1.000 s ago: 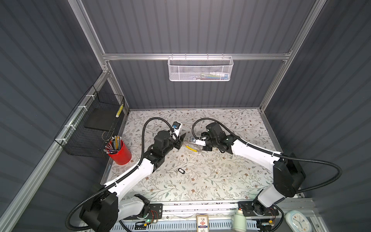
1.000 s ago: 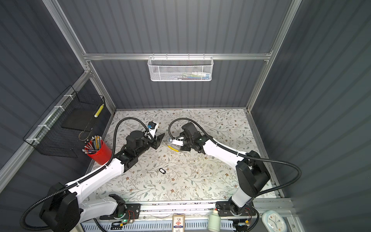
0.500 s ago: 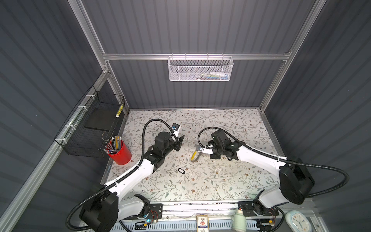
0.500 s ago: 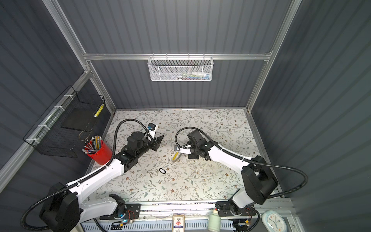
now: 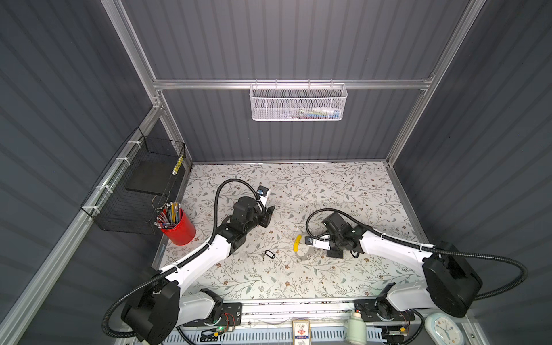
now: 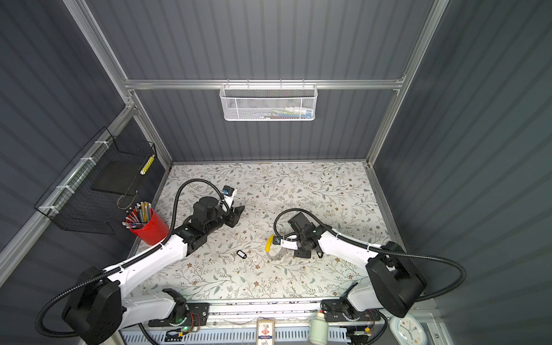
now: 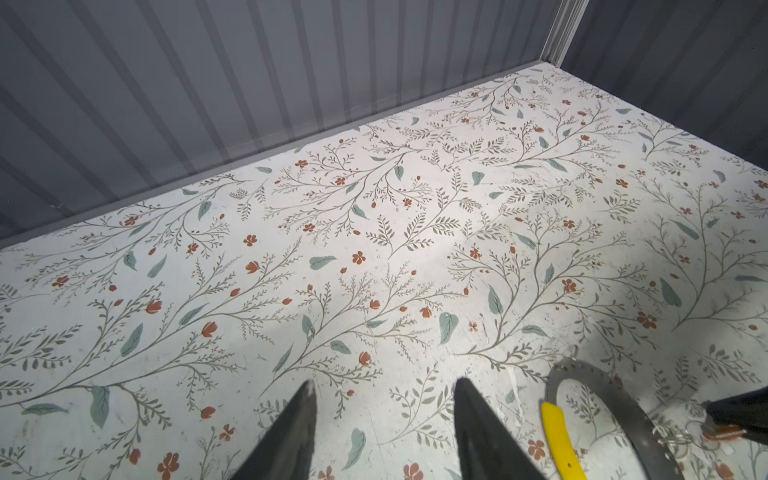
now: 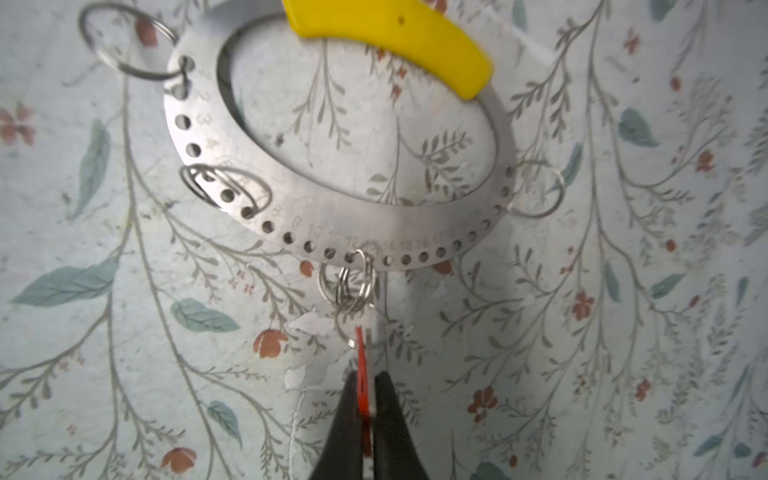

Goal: Put the keys on the keyring

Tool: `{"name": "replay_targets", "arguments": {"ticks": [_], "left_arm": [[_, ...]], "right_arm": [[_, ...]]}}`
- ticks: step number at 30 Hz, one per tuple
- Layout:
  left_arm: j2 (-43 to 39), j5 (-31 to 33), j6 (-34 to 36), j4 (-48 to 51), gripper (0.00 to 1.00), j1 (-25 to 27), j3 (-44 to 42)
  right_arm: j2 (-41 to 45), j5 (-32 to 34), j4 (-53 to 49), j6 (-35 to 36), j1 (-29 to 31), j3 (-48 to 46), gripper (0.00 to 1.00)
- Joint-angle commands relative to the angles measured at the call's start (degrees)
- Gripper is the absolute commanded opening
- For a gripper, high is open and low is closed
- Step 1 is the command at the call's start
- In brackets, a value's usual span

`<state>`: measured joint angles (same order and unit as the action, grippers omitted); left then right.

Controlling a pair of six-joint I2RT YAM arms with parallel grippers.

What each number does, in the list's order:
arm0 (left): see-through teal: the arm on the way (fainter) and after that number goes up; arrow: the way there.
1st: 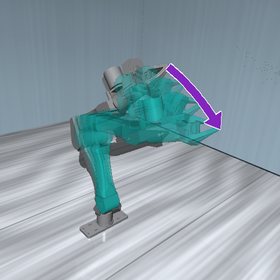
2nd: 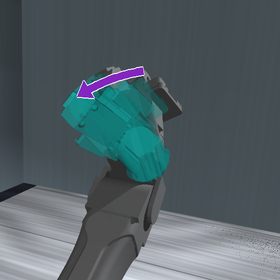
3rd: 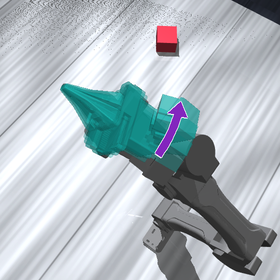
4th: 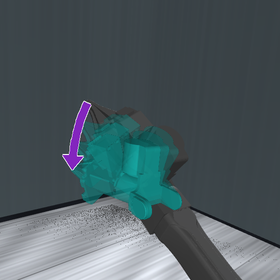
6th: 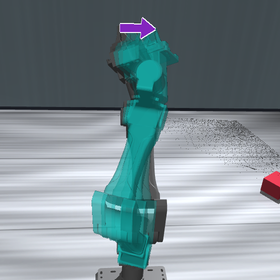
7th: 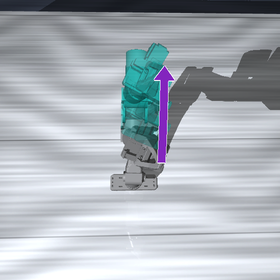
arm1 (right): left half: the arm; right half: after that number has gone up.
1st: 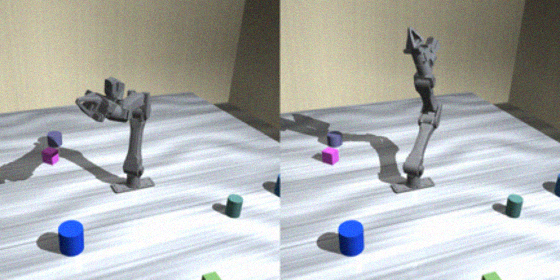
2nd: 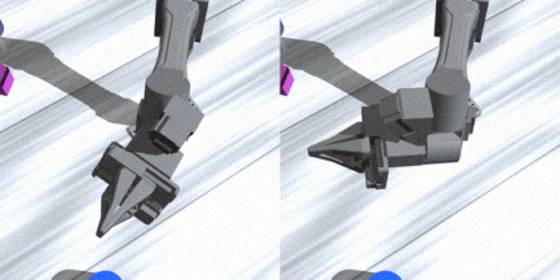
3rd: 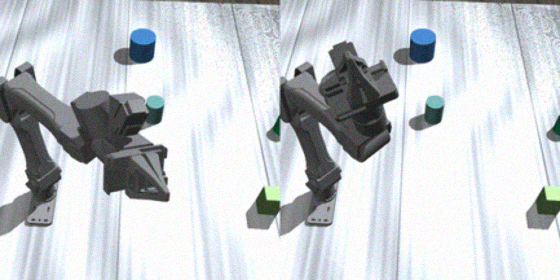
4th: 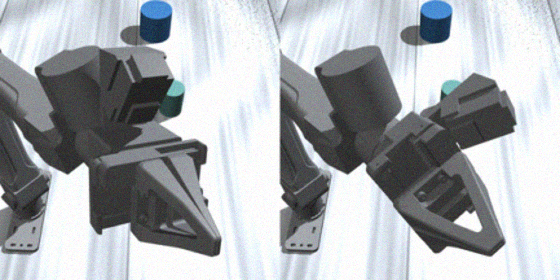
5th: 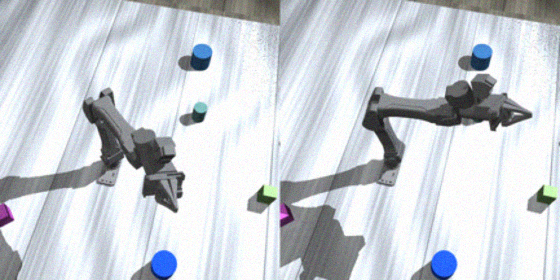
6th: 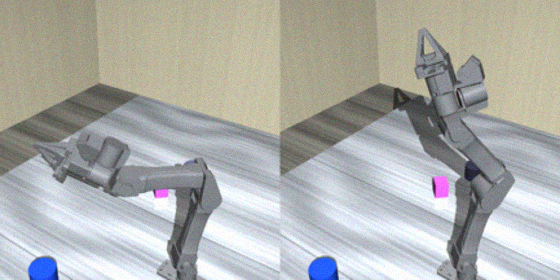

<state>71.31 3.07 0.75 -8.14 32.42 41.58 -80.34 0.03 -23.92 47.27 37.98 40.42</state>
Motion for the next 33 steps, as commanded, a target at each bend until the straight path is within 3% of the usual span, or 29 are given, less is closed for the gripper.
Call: {"name": "replay_targets", "arguments": {"ticks": [1,12,17,22,27,30,33], "left_arm": [[0.2,-0.62,-1.28,1.89,0.54,-0.44,-0.13],[1.62,-5.25,2.37,5.09,0.54,-0.43,1.33],[3.13,-12.32,7.98,9.65,0.54,-0.43,3.25],[4.22,-17.24,10.38,11.36,0.53,-0.17,4.46],[5.8,-17.36,13.1,13.06,0.51,2.12,6.19],[6.3,-16.11,13.35,12.67,0.51,2.73,6.32],[5.8,-14.83,11.13,10.76,0.51,2.73,6.24]], "right_arm": [[-0.76,1.65,-1.18,-2.35,-0.91,-0.61,0.01],[2.42,3.1,-0.95,-6.95,-3.35,-1.54,0.26],[13.35,-3.19,1.2,-8.97,-7.14,-2.36,0.39],[20.61,-12.55,4.85,-5.43,-7.93,-4.01,0.46],[12.65,-14.28,4.03,-3.48,-7.95,-0.14,0.46],[4.0,-12.71,3.59,-12.26,-8.3,6.89,0.43],[-2.82,-17.86,-2.0,-23.2,-9.49,14.9,0.4]]}}
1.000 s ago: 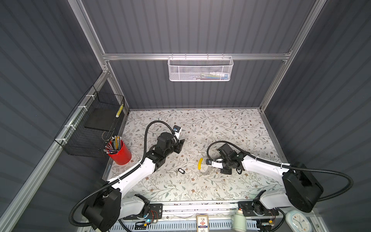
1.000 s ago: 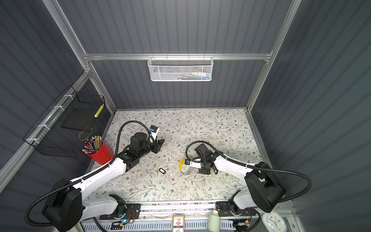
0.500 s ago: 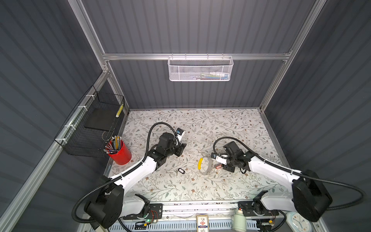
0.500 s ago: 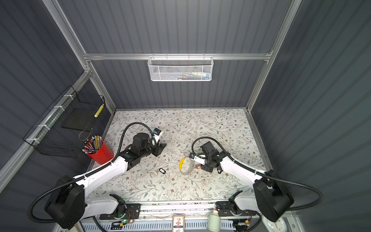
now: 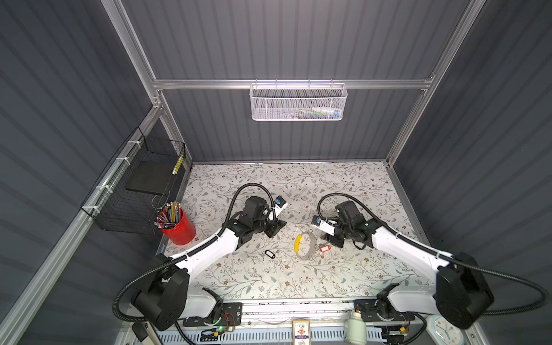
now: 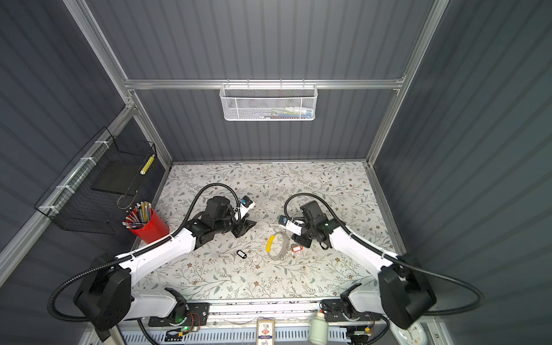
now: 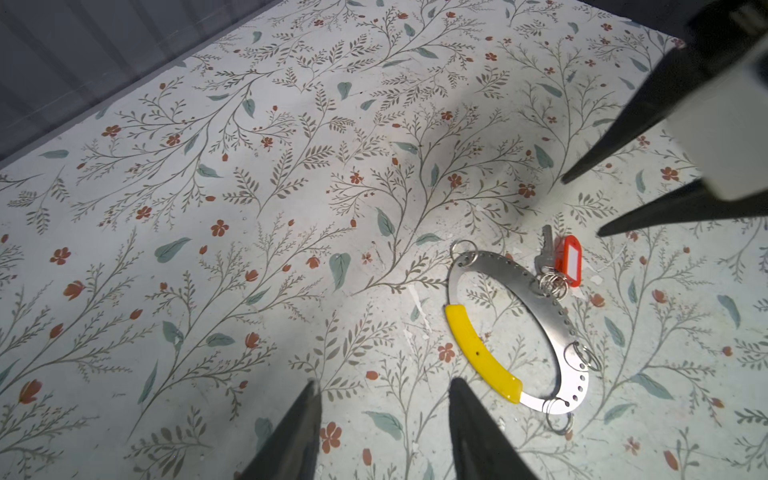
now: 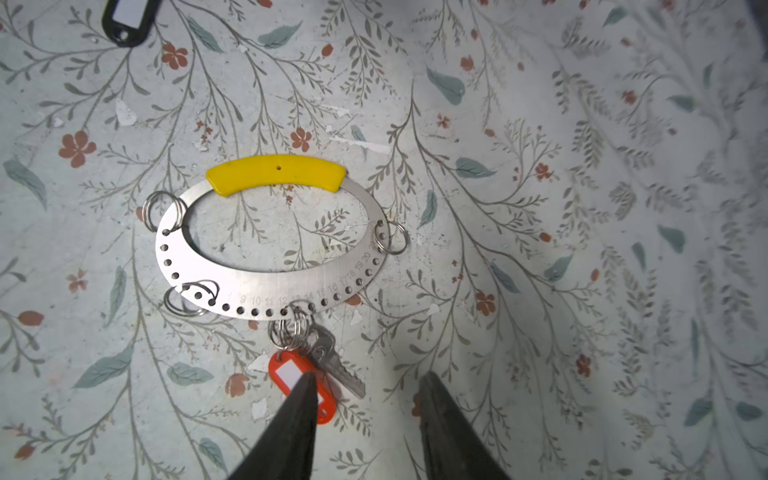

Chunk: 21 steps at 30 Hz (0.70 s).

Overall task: Put the keys on the keyring
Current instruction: 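Set the keyring on the table and open the right gripper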

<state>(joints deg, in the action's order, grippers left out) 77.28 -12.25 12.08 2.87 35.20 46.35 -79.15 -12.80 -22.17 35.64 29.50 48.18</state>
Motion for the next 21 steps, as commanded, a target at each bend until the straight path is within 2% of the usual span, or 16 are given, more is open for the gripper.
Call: {"name": "replay_targets", "arguments": {"ticks": [1,3,5,9,11,14,21], "left_arm": [[-0.38,0.82,-0.89,-1.04,0.51,-0.04,1.38],[-0.23,1.61,-2.08,-2.26,0.51,-0.04,1.11],[0.33,1.88,-2.57,-2.86,0.51,-0.09,1.11],[1.45,2.57,-1.44,-3.32,0.51,-0.07,0.73],[1.65,3.28,-0.64,-3.66,0.51,-0.05,0.37],[1.98,3.59,0.39,-4.03,0.52,-0.13,-0.02],[2.01,4.3,1.5,-4.28,0.52,-0.14,-0.77]], "right_arm": [[-5.16,-7.1,-4.15,-14.42,-1.13,8.26,0.4],[-6.37,-10.98,-3.5,-19.53,-1.15,9.16,0.4],[-6.37,-12.66,-2.32,-19.91,-0.94,8.2,0.37],[-4.99,-13.14,-0.41,-8.14,0.26,2.72,0.37],[-4.46,-14.53,-0.49,0.74,1.0,0.42,0.37],[-4.31,-12.98,-0.37,12.18,3.19,-1.85,0.39],[-8.05,-9.55,-0.72,26.16,5.46,-0.81,0.37]]}}
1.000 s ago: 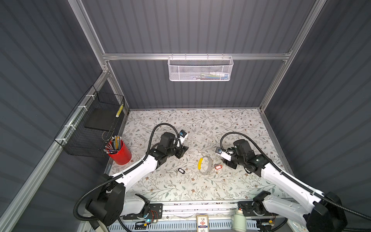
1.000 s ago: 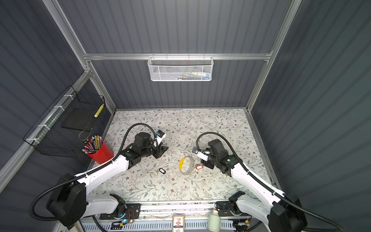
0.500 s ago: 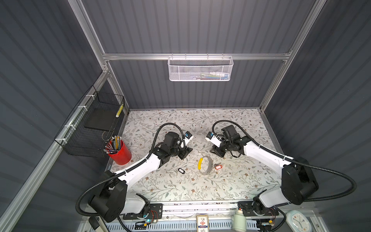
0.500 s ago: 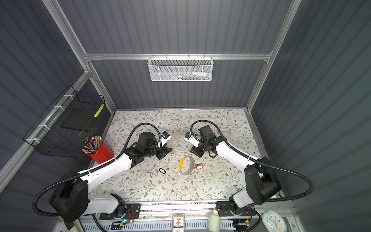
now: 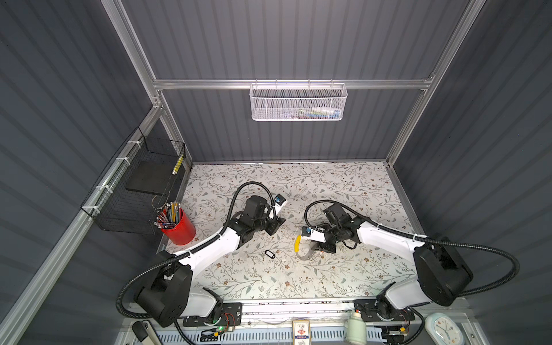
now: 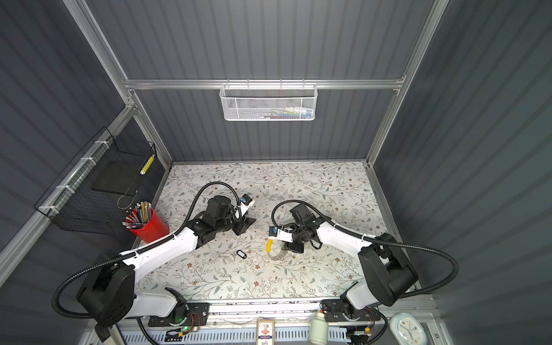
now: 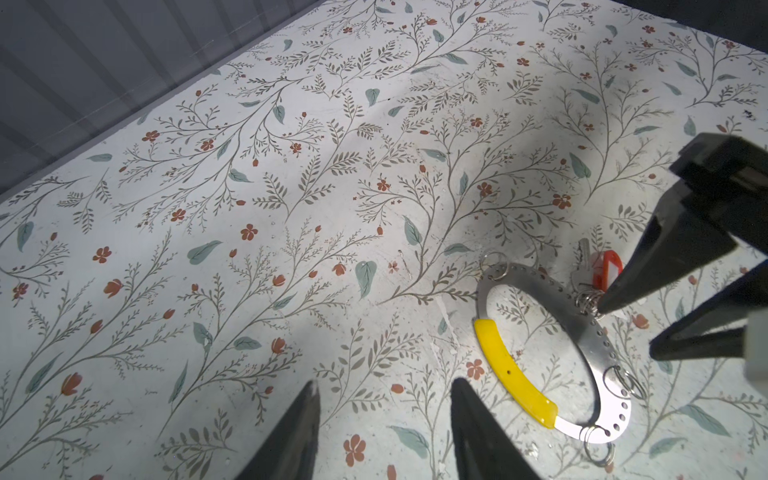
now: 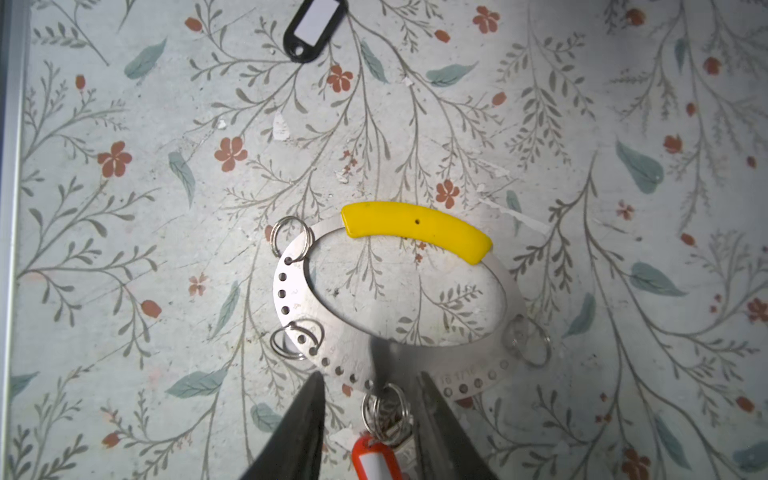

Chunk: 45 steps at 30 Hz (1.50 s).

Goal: Put the keys on the keyring

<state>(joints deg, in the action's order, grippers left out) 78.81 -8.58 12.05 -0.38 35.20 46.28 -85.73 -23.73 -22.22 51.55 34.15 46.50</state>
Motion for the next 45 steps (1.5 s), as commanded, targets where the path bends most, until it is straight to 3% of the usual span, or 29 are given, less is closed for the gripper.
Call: {"name": "replay_targets", "arguments": {"ticks": [1,9,28,45], "left_arm": [[0.56,0.67,1.68,-1.03,0.52,-0.13,-0.88],[0.39,1.28,2.62,-1.33,0.52,-0.13,-1.49],[-1.55,1.17,3.16,-1.6,0.53,-0.75,-2.95],[-2.33,1.31,2.97,-1.58,0.52,-0.75,-3.61]], "right_arm": [[-1.87,1.54,-0.72,12.17,1.07,0.87,0.37],[-5.37,2.19,-0.97,17.72,2.5,2.19,0.37],[-8.4,3.66,-0.4,19.11,5.79,1.46,0.36],[-5.5,5.08,7.84,16.63,6.91,-3.56,0.2]]}}
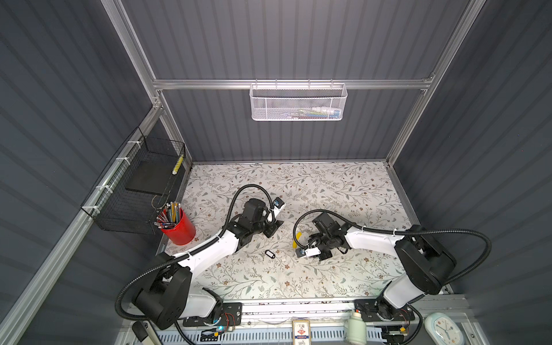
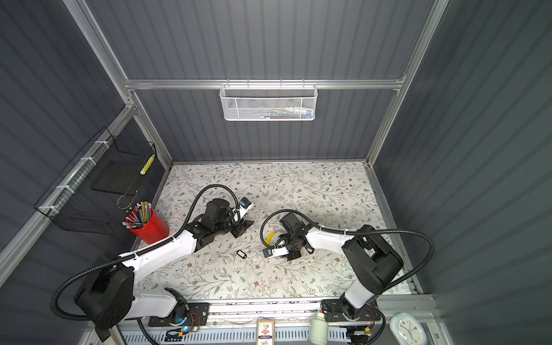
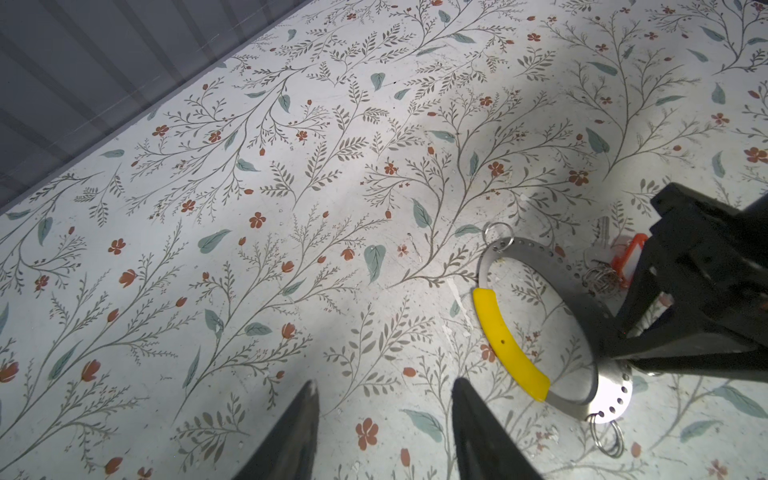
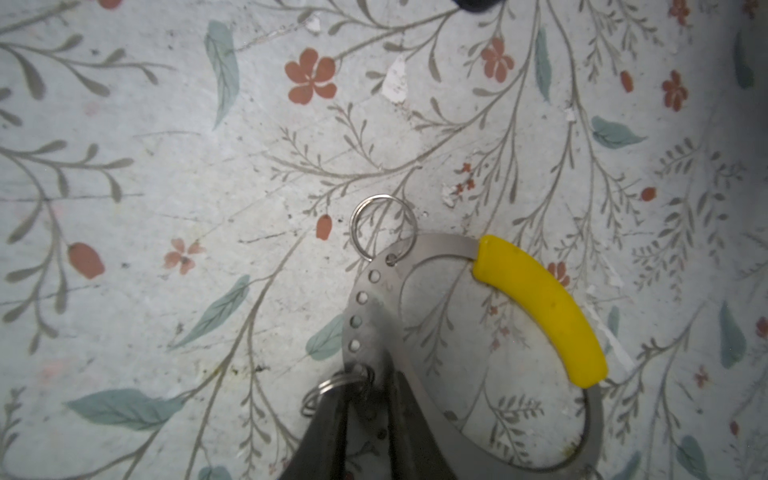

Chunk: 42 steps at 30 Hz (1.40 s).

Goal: Put the keys on the keyring

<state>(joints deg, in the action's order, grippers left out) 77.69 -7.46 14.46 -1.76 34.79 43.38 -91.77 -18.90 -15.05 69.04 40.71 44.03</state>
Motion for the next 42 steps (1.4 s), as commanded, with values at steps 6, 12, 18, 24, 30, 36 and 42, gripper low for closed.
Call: {"name": "replay_targets", "arguments": {"ticks": [6,12,18,24,30,36,42], "left_arm": [[-1.4,0.35,0.48,-0.13,0.52,-0.33,-0.75],[-1.49,0.17,0.22,0.0,0.52,-0.33,-0.38],[-1.67,0.08,0.07,0.26,0.52,-0.33,-0.09],[-1.58,-0.01,0.48,1.03,0.52,-0.33,0.22],[-2.19,0.32,0.86,1.58,0.52,-0.33,0.55],[-1.33,-0.44,0.51,0.83,0.52,-0.34,0.65],[-0.96,-0.7,0.2,0.12,0.52,-0.33,0.71]], "right_arm": [[0.91,0.33,2.66,-2.64,0.34,-2.08,0.14],[1.37,0.44,4.55,-4.93,0.34,-2.33,0.07],[1.09,1.56,6.09,-9.7,0.34,-0.96,0.02],[-0.42,3.18,3.39,-14.49,-0.14,2.82,0.23],[3.72,0.37,-3.12,-18.44,-1.92,4.14,0.25],[6.78,-9.64,-13.73,-16.69,-2.11,3.97,0.25],[3.17,-8.18,-17.15,-15.13,-1.75,5.72,0.25]]}}
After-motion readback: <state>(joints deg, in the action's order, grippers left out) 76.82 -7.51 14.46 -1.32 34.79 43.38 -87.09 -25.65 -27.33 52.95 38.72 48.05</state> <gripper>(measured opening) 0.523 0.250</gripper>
